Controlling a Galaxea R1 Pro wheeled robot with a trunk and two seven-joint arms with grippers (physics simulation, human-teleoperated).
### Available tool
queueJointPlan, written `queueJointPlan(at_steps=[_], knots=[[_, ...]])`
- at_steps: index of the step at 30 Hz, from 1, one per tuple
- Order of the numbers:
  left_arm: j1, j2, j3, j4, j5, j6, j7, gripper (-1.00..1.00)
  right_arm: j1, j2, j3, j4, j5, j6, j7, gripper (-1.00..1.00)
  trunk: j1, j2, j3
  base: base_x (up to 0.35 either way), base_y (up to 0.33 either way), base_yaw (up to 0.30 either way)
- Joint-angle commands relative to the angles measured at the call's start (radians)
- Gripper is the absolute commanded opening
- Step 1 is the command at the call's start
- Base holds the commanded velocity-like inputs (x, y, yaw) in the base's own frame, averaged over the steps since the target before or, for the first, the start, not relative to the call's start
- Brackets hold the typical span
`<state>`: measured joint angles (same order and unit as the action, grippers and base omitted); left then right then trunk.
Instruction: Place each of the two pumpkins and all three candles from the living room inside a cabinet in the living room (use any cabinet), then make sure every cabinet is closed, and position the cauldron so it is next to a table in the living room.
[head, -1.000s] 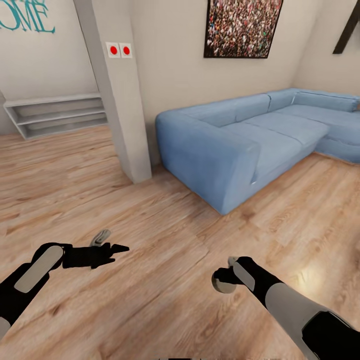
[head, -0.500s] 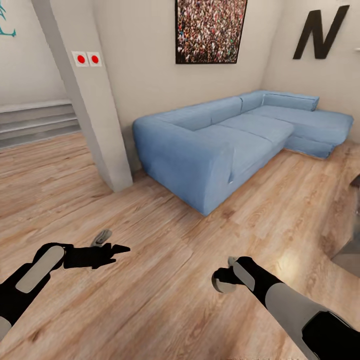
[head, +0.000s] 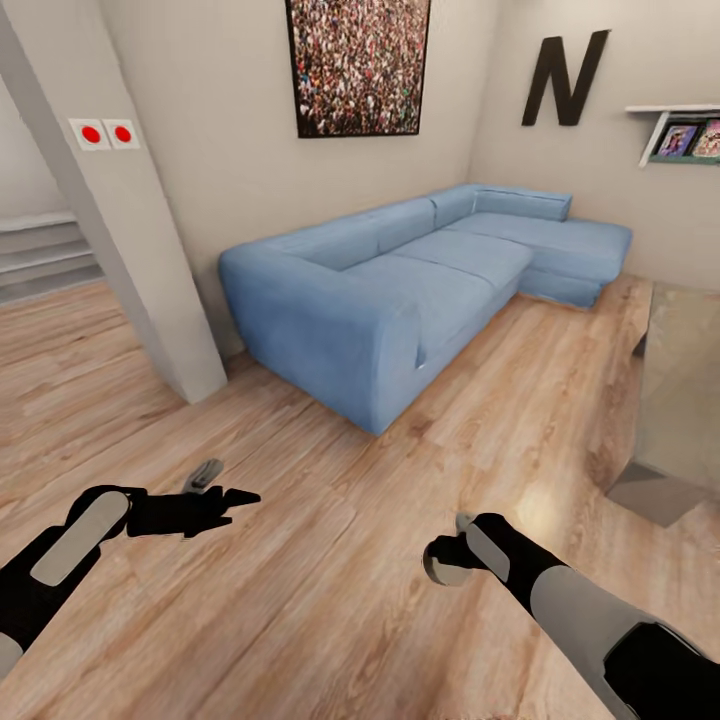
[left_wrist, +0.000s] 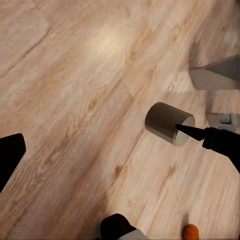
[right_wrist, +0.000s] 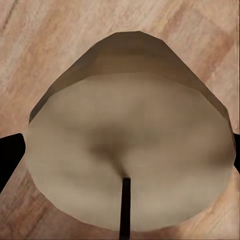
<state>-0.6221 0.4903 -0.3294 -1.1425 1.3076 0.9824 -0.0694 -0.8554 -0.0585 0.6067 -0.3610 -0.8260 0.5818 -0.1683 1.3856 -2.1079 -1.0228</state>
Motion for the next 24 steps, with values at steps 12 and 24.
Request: queueJointPlan(at_steps=[12,24], knots=[[-0.001,0.002,0.002,-0.002,-0.005,0.002,-0.007,1.0,-0.001,0.0,0.007,-0.003,-0.013,0.003,-0.009,-1.0,-0.046,0.084,0.037,0.0,0.0,-0.197],[-0.001,0.003,0.002,-0.002,-0.004,0.004,-0.007,1.0,-0.001,-0.001,0.007,-0.003,-0.013,-0.024,-0.008,-1.0,-0.092,0.168,0.075,-0.205,0.037,-0.178]])
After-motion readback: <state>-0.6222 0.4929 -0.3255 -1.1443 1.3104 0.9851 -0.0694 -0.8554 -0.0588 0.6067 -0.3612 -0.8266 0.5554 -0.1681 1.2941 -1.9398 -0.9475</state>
